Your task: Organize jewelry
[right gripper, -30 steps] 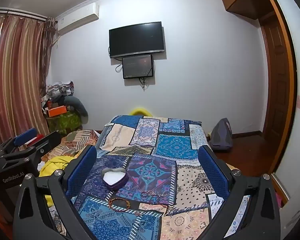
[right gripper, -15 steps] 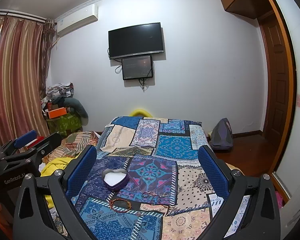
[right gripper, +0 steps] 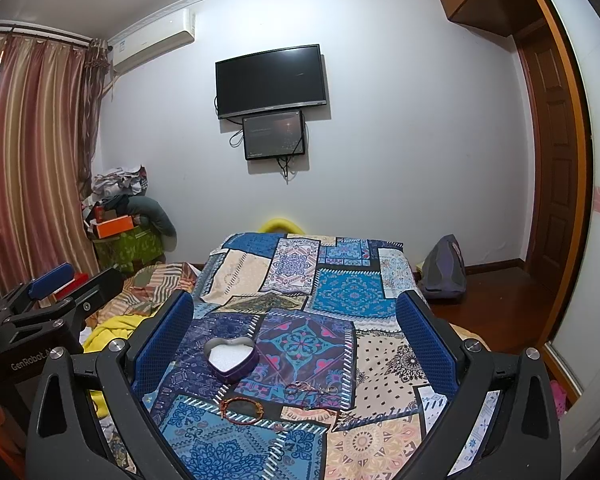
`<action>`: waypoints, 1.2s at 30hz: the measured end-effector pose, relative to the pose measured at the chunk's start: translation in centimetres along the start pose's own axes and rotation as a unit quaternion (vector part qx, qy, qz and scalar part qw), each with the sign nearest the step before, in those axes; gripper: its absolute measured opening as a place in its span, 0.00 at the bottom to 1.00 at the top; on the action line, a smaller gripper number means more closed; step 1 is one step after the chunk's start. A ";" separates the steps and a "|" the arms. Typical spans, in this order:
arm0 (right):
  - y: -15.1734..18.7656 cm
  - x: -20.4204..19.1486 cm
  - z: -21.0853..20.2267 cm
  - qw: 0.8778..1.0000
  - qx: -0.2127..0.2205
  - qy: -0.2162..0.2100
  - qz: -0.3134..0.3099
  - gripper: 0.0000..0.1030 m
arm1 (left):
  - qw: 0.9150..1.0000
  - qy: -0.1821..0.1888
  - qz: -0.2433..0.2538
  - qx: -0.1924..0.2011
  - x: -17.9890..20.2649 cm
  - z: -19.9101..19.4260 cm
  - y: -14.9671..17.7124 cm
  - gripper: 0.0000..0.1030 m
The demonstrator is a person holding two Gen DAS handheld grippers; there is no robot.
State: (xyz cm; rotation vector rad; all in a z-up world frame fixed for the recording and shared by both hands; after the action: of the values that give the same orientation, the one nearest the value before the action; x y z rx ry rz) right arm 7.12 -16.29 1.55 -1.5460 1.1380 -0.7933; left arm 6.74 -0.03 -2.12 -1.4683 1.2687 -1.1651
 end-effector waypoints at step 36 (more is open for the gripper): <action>0.1 -0.2 -0.1 1.000 0.000 0.000 0.001 0.98 | 1.000 -0.001 -0.005 -0.002 -0.2 0.1 -0.2 1.00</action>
State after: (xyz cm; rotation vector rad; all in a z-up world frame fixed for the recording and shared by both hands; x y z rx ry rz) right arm 6.92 -16.15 1.52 -1.5441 1.1394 -0.7917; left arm 6.90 0.19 -1.94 -1.4797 1.2632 -1.1680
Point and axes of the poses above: each gripper's, at about its wrist camera, not at the fingertips, and z roughly the way its jaws point, x to its right, y to its underside, the point moved 7 cm from there along z, roughly the way its jaws point, and after that the axes turned 2 degrees about -z, right-handed, at the moved point
